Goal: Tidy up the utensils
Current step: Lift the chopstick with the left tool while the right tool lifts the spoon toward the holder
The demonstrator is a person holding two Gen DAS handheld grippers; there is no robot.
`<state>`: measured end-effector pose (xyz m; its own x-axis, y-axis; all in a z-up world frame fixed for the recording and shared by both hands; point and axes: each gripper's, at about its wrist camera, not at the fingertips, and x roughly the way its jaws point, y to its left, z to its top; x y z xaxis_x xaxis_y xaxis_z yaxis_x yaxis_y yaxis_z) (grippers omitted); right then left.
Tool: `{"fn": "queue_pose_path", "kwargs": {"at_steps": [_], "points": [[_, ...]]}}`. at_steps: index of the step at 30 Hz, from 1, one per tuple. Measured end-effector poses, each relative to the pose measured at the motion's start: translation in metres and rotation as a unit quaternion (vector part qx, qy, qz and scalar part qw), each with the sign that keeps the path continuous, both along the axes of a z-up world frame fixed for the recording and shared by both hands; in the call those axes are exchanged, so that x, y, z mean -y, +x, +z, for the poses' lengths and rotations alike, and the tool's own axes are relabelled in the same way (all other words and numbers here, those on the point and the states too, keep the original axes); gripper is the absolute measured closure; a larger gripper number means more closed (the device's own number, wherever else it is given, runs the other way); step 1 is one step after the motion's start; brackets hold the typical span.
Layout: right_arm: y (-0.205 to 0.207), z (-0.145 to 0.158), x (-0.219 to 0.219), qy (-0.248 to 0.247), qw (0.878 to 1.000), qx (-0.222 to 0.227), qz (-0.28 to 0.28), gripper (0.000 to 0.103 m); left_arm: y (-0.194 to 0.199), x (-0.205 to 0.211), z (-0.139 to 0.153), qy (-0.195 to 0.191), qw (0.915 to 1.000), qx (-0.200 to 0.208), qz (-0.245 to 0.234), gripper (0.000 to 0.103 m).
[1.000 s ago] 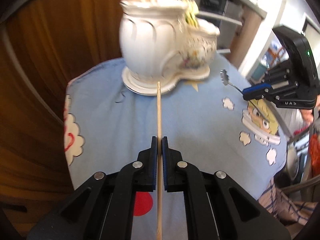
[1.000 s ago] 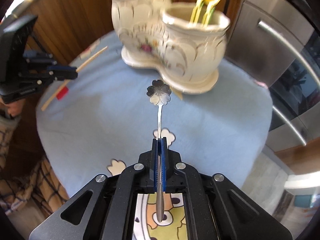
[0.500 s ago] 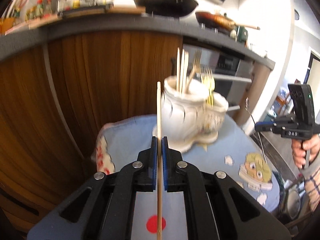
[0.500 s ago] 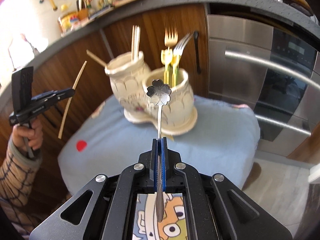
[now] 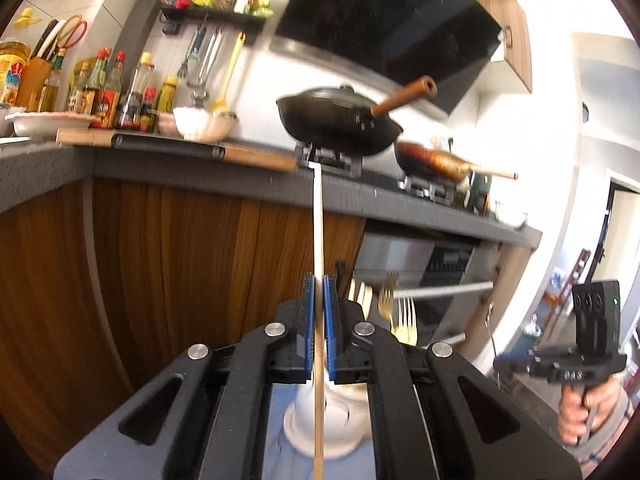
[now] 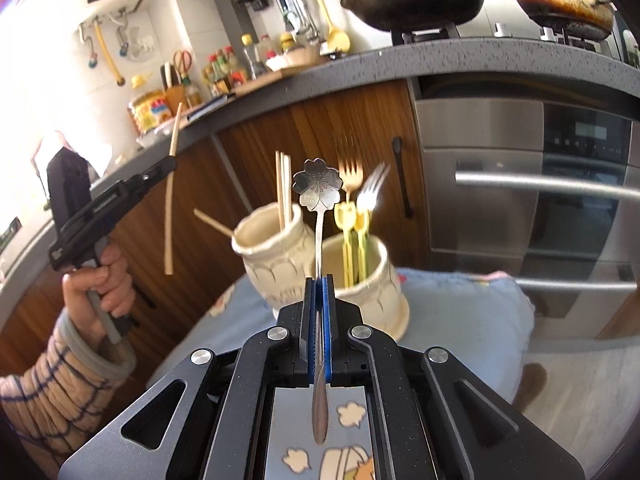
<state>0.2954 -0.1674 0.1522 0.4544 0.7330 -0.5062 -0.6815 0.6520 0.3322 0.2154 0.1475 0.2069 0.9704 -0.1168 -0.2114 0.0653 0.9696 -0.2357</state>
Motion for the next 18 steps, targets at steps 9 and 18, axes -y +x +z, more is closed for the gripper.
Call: {"fn": "queue_pose_path", "kwargs": {"at_steps": [9,18], "points": [[0.019,0.018,-0.013,0.048,0.999,0.025,-0.006,0.099,0.04,0.007,0.006,-0.029,0.9975,0.065,0.0,0.099],[0.04,0.027,-0.031,0.073,0.995,0.057,-0.027,0.099,0.069,0.009,-0.008,-0.053,0.9944,0.091,-0.009,0.099]]}}
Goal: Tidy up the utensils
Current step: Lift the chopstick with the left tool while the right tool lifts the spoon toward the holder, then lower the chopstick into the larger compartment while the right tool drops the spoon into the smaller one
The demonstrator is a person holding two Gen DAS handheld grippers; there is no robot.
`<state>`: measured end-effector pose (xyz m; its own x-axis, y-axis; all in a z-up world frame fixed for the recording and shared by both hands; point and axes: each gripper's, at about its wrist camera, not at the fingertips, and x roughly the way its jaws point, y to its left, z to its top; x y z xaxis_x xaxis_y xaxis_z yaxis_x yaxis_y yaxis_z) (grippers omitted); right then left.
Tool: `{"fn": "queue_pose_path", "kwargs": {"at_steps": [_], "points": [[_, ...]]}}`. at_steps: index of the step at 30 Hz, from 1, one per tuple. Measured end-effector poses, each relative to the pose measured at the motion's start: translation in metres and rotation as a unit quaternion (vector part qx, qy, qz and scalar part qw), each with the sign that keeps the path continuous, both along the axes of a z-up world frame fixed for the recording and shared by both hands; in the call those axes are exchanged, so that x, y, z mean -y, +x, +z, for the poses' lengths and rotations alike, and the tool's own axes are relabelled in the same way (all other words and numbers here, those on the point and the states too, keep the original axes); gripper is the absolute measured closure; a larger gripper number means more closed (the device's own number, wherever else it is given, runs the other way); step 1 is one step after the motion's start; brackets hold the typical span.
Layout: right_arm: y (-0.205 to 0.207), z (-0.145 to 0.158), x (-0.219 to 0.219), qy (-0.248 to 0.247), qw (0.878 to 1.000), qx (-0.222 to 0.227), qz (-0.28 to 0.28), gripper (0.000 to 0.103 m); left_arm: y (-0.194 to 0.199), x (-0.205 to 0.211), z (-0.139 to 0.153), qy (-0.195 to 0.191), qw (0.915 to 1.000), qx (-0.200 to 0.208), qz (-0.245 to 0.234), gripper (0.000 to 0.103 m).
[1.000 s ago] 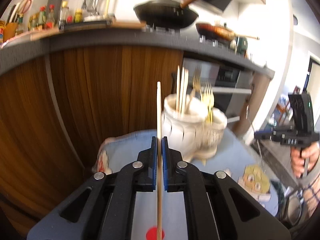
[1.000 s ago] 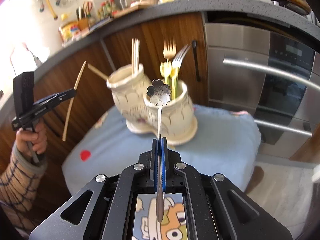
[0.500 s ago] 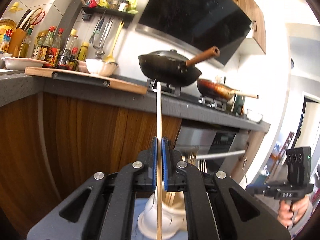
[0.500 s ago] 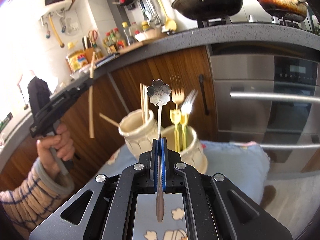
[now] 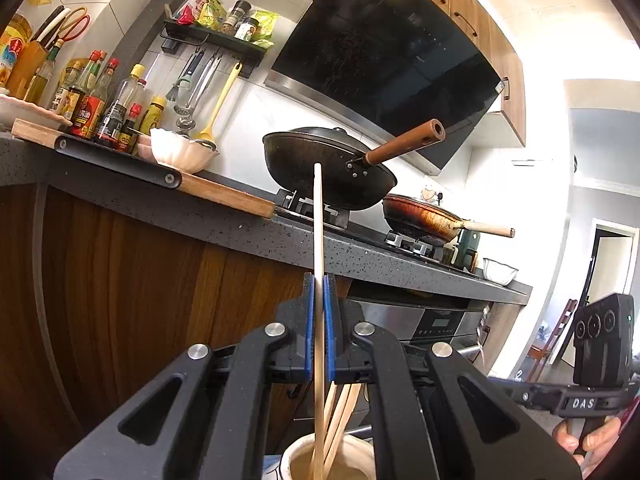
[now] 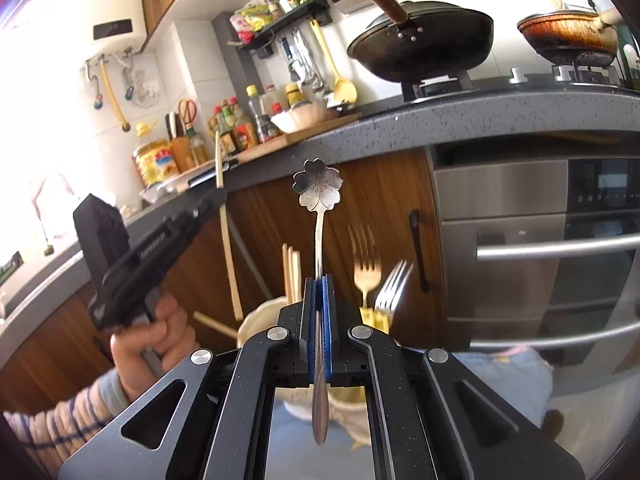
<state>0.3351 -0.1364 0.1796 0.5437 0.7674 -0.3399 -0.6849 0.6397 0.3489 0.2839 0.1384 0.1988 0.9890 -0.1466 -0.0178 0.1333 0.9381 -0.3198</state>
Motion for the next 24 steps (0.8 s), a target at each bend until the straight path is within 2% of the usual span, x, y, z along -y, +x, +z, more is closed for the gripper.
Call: {"fn": "queue_pose_path", "kwargs": {"at_steps": [6,17,24], "points": [[0.015,-0.007,-0.014,0.001,1.0,0.013,-0.025,0.099,0.005,-0.001,-0.017,-0.011,0.9999,-0.005,-0.004,0.099],[0.028,-0.044,-0.024,-0.014,0.998,0.012,-0.058,0.099,0.003,0.001,-0.046,-0.018,0.999,-0.036,-0.021,0.099],[0.022,-0.059,-0.03,-0.047,0.997,0.014,-0.059,0.099,0.002,0.009,-0.058,-0.009,0.9976,-0.06,-0.032,0.099]]}}
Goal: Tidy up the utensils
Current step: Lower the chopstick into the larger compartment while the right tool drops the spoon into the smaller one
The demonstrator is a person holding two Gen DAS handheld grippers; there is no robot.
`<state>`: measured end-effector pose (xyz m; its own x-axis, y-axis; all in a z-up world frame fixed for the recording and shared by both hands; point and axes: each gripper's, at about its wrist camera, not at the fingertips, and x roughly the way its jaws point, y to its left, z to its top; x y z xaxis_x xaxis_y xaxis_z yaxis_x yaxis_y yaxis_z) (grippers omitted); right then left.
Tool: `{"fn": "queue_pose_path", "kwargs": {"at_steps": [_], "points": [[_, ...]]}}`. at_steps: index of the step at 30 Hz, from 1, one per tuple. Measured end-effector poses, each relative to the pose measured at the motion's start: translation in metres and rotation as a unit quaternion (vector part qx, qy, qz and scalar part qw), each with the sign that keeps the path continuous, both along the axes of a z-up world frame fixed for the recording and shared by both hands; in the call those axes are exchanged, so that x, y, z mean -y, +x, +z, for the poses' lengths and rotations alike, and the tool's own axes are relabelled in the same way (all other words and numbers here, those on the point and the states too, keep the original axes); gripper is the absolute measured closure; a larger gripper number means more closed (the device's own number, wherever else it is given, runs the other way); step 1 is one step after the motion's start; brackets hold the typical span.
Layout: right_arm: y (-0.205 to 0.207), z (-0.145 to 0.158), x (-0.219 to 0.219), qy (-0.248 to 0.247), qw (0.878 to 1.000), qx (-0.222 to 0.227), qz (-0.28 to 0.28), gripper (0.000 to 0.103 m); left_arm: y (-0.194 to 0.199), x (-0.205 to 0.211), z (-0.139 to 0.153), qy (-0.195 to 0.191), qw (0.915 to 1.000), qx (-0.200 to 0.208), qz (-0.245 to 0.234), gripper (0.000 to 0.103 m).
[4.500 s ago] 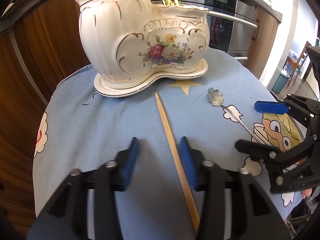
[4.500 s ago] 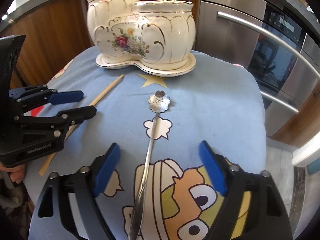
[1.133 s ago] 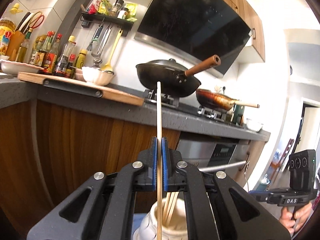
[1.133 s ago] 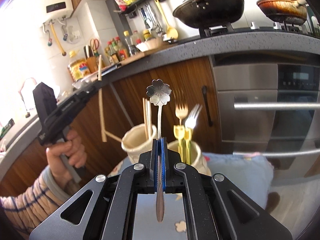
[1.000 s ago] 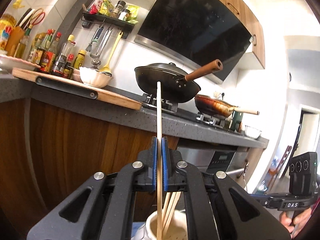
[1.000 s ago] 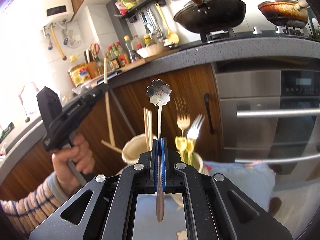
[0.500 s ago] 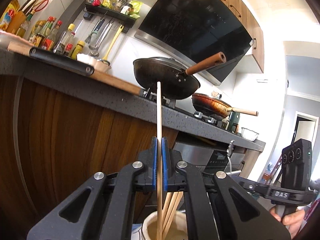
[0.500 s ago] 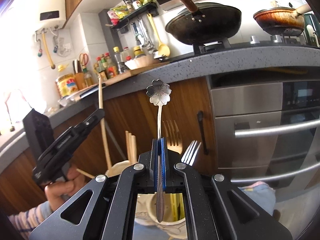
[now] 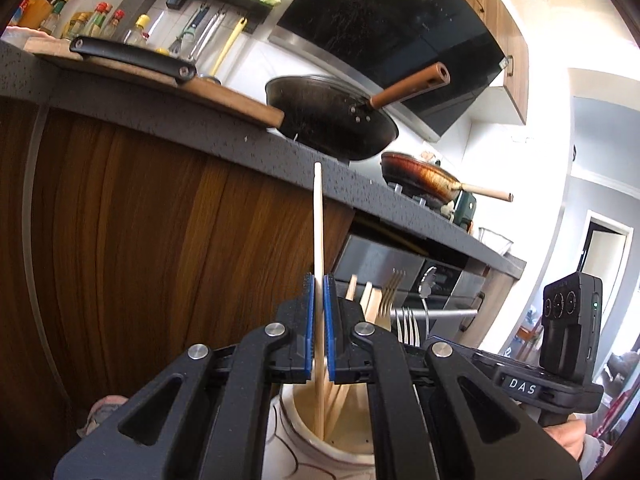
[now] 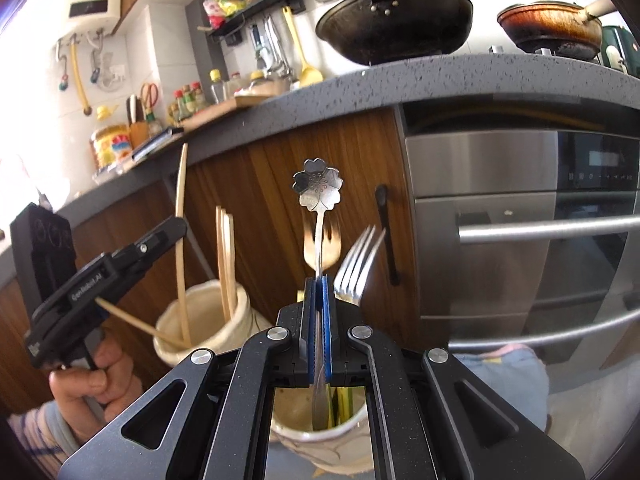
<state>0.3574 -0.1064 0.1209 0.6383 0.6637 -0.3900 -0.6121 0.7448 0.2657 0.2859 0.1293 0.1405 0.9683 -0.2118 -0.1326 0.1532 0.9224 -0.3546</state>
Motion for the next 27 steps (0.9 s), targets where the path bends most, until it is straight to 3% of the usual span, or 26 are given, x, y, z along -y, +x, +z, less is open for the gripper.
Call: {"fn": "queue_pose_path", "kwargs": {"at_steps": [9,19,22,25,27], "points": [[-0.011,-0.02,-0.004,-0.039,0.999,-0.011,0.002,0.099,0.001,0.005,-0.001,0.014,0.9996,-0.022,-0.004,0.099],[-0.009,-0.023,-0.004,-0.043,0.999,-0.021,0.005,0.099,0.002,0.003,0.003,0.021,0.9993,-0.031,-0.006,0.098],[-0.012,-0.022,-0.001,-0.039,0.999,-0.02,0.005,0.097,-0.003,0.001,0.005,0.018,0.9994,-0.028,-0.003,0.088],[-0.019,-0.019,0.002,-0.037,0.999,-0.013,0.004,0.089,-0.015,-0.004,0.009,0.014,0.9998,-0.015,0.004,0.069],[-0.024,-0.017,0.005,-0.035,0.999,-0.008,0.003,0.082,-0.024,-0.006,0.012,0.014,0.9999,-0.006,0.007,0.066]]}}
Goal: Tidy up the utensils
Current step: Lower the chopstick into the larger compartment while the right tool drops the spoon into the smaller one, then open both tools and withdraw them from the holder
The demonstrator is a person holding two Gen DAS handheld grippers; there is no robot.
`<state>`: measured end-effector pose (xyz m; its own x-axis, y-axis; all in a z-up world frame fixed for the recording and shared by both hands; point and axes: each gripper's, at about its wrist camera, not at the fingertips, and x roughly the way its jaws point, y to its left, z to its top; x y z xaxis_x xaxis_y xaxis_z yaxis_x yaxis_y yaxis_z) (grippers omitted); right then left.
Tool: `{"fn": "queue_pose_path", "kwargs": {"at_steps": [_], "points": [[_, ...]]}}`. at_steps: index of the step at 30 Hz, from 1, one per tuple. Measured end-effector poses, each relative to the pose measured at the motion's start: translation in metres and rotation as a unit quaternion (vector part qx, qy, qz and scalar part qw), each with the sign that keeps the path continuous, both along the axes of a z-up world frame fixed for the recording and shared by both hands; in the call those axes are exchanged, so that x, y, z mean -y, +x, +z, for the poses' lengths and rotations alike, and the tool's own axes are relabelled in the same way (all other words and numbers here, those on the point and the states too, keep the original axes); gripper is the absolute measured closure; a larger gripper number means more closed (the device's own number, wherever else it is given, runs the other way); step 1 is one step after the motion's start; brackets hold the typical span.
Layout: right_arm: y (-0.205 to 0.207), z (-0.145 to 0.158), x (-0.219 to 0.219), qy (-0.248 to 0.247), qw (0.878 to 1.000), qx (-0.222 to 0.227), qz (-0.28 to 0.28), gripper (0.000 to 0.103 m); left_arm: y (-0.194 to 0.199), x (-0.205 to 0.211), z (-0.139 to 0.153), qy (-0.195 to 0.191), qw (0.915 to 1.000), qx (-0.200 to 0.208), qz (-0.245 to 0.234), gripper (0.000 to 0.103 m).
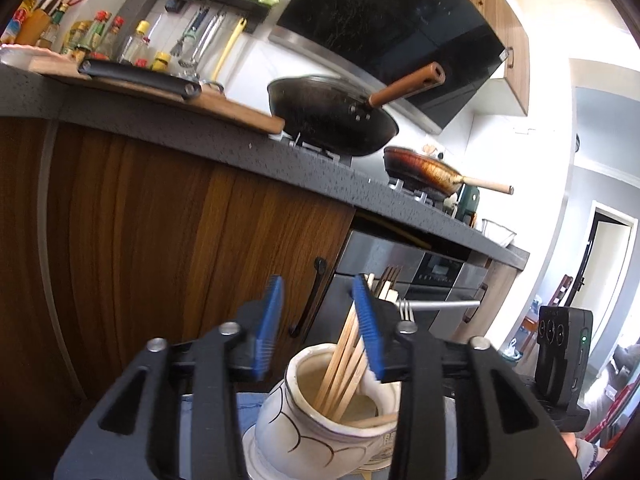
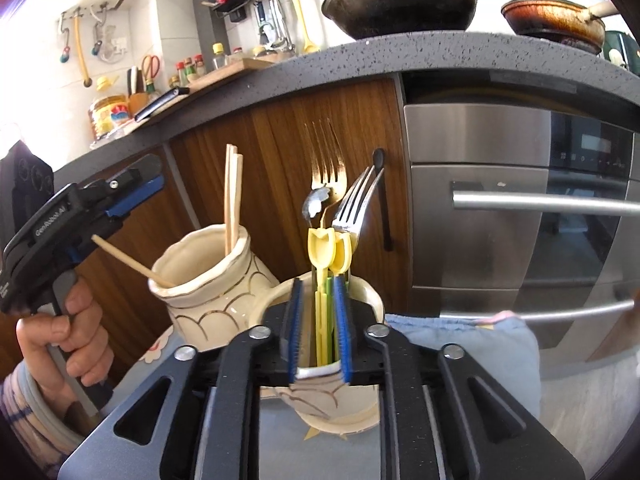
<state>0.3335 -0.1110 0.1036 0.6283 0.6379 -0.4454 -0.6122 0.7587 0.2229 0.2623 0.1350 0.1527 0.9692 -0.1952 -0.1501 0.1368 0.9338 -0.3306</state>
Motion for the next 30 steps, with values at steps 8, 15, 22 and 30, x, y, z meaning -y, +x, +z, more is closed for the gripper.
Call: {"fn": "queue_pose_path", "kwargs": {"at_steps": [8,15,22,30], "points": [[-0.026,0.008,0.014,0.007,1.0,0.03,-0.004,0.062,-0.043,-0.004,0.003,-0.004,0.9996,0.026,0.011,0.048],[-0.05,0.006,0.024,0.018,0.998,0.064,-0.007,0.036,-0.076,0.004,-0.013,0.009,0.999,0.031,0.029,0.028],[-0.066,-0.004,0.035,0.028,0.996,0.08,-0.021,0.021,-0.092,0.022,-0.032,0.045,0.9975,0.032,0.043,0.006],[-0.089,-0.013,0.048,0.04,0.99,0.129,-0.047,0.007,-0.106,0.046,-0.048,0.101,0.9911,0.038,0.079,0.006]]}}
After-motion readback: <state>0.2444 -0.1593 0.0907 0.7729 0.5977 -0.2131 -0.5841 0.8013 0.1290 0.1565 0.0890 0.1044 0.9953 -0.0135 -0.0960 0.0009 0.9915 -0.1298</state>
